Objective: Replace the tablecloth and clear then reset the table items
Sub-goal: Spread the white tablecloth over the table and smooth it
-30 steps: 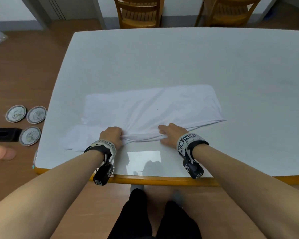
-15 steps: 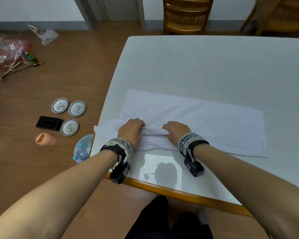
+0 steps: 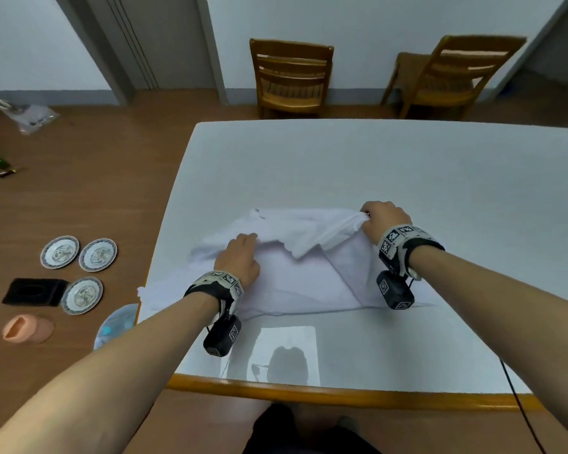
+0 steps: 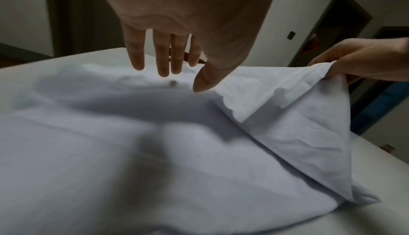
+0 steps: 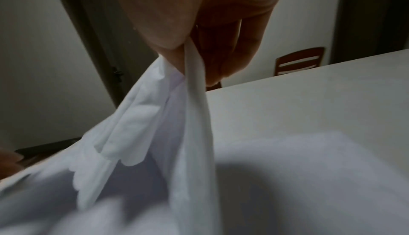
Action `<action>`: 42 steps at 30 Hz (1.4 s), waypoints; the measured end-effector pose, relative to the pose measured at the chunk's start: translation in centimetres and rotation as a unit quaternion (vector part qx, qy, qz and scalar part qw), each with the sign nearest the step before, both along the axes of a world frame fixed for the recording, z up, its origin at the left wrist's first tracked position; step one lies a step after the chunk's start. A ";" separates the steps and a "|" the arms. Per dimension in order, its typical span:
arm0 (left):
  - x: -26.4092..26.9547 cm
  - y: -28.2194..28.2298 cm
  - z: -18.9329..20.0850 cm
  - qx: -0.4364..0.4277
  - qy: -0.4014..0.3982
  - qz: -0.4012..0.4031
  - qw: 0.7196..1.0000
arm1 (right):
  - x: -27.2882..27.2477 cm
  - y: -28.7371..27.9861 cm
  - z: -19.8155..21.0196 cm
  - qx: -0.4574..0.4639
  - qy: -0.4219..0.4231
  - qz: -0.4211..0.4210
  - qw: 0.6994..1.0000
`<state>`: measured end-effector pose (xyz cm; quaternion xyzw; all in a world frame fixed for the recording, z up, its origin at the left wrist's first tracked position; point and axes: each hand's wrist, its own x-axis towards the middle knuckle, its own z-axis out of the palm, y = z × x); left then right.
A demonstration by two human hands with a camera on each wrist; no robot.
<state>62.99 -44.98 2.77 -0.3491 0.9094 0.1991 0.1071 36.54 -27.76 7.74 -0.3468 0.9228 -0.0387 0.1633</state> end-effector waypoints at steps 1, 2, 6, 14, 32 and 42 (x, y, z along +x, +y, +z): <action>-1.7 0.7 0.2 0.009 -0.002 -0.015 1.000 | -1.3 1.7 0.6 -0.004 0.006 -0.020 1.000; -3.5 1.6 0.3 0.016 -0.001 -0.028 0.999 | -2.6 3.5 1.1 -0.007 0.011 -0.039 0.999; -11.2 6.7 0.1 0.034 0.031 -0.088 0.995 | -7.7 11.4 1.9 -0.008 0.012 -0.111 0.994; -21.6 16.2 -3.1 0.076 -0.088 -0.153 0.981 | -18.1 22.9 -1.6 -0.038 -0.030 -0.175 0.983; -16.8 19.5 -6.3 -0.046 -0.262 -0.032 0.964 | -19.5 23.1 -10.4 0.159 -0.063 0.130 0.977; -14.6 6.9 0.0 -0.054 -0.155 -0.034 0.986 | -14.9 10.2 -2.0 -0.018 -0.016 0.041 0.999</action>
